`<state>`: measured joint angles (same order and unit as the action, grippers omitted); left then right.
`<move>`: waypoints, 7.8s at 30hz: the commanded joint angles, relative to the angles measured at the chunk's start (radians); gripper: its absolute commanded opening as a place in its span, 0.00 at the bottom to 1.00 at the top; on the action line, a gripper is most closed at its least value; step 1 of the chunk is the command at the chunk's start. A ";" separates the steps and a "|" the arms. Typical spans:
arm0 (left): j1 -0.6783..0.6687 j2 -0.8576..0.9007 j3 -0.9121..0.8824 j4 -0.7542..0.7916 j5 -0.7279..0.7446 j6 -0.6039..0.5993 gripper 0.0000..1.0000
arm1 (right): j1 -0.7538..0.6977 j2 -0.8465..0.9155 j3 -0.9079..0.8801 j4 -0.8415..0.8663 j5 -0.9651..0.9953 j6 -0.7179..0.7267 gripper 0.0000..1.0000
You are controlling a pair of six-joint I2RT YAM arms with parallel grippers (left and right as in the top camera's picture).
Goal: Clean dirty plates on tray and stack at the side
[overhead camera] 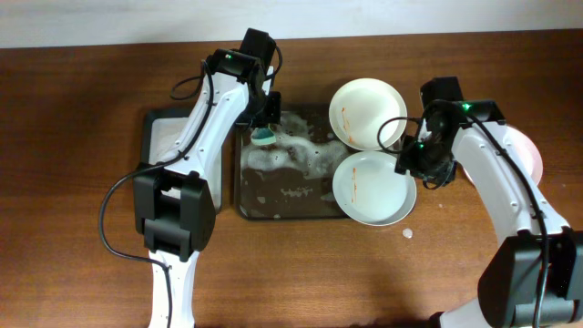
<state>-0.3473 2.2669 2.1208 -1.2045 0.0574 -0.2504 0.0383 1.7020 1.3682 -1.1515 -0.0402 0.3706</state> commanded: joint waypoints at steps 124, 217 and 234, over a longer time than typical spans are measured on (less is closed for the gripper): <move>-0.086 0.256 0.004 -0.013 -0.195 0.182 0.01 | 0.308 0.235 -0.169 0.640 -0.125 0.187 0.04; -0.148 0.205 -0.188 -0.251 0.100 0.493 0.01 | 0.308 0.235 -0.174 0.644 -0.114 0.183 0.04; -0.057 0.205 -0.189 0.203 0.064 0.167 0.01 | 0.308 0.235 -0.174 0.648 -0.150 0.183 0.04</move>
<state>-0.4194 2.3886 1.9598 -1.0740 0.2020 0.0444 0.3325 1.9308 1.2015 -0.4919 -0.1474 0.5770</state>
